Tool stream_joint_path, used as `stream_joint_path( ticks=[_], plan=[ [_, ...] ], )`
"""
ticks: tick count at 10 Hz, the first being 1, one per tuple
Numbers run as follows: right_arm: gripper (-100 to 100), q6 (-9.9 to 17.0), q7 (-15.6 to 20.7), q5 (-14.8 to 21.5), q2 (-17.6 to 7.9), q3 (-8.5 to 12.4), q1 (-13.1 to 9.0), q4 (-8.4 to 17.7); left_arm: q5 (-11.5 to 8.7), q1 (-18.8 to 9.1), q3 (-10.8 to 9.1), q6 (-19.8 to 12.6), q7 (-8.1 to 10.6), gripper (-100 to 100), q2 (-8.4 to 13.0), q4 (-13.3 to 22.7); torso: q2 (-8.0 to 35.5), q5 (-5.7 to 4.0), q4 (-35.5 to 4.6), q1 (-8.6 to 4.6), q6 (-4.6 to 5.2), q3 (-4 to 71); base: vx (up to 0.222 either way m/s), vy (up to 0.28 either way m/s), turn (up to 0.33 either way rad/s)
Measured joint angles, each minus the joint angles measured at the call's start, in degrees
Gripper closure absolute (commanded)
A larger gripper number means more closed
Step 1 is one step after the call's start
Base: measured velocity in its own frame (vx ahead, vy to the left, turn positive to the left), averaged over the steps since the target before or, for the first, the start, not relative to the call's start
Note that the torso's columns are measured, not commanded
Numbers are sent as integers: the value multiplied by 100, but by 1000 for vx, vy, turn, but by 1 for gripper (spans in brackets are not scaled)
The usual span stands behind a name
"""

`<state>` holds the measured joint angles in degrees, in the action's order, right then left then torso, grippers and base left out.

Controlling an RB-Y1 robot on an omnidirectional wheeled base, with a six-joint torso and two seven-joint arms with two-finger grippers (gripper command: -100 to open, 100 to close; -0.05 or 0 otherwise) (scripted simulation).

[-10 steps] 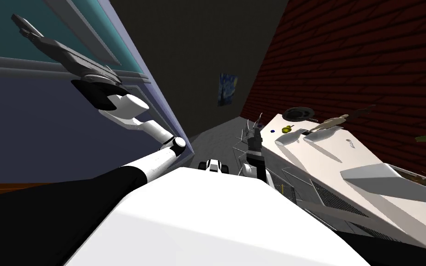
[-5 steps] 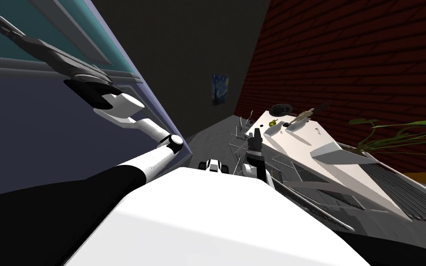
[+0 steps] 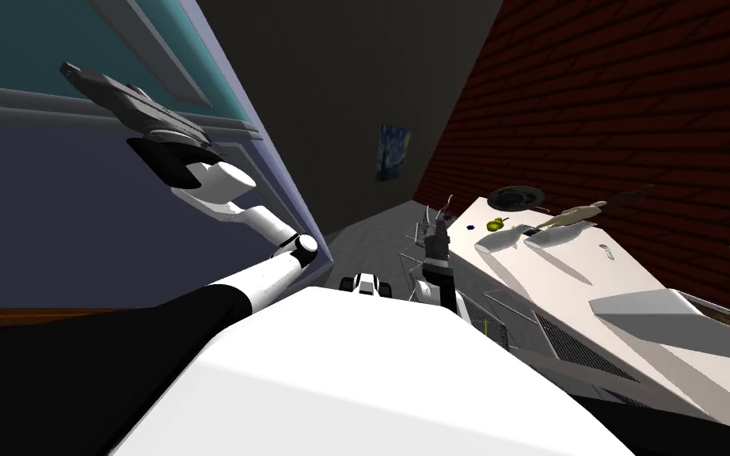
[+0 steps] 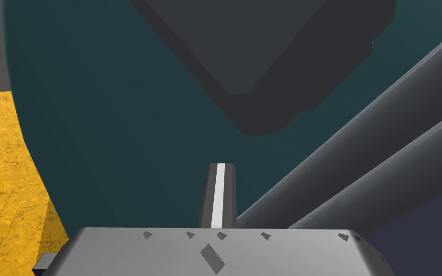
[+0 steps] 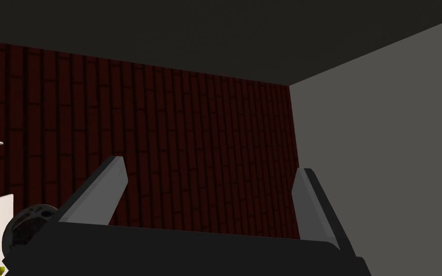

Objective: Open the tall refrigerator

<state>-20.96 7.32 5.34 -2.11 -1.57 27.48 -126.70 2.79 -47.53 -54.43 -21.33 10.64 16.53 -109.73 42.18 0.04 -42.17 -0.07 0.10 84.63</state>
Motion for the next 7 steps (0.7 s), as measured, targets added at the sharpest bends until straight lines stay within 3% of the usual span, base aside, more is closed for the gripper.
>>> stream_joint_path(
  ticks=[4, 7],
  plan=[
    [0, 0, 0, 0, 0, 0, -1, 0, -181, 204, 337, -459, 29, 100, -405, -751, -19, -4, 3, -3, -2, 11, 100, -13, 230],
    [0, 0, 0, 0, 0, 0, -3, 0, -302, 291, 546, -767, 52, 100, -591, -1187, -15, -15, 9, -28, 23, 11, 112, -11, 244]
  ],
)
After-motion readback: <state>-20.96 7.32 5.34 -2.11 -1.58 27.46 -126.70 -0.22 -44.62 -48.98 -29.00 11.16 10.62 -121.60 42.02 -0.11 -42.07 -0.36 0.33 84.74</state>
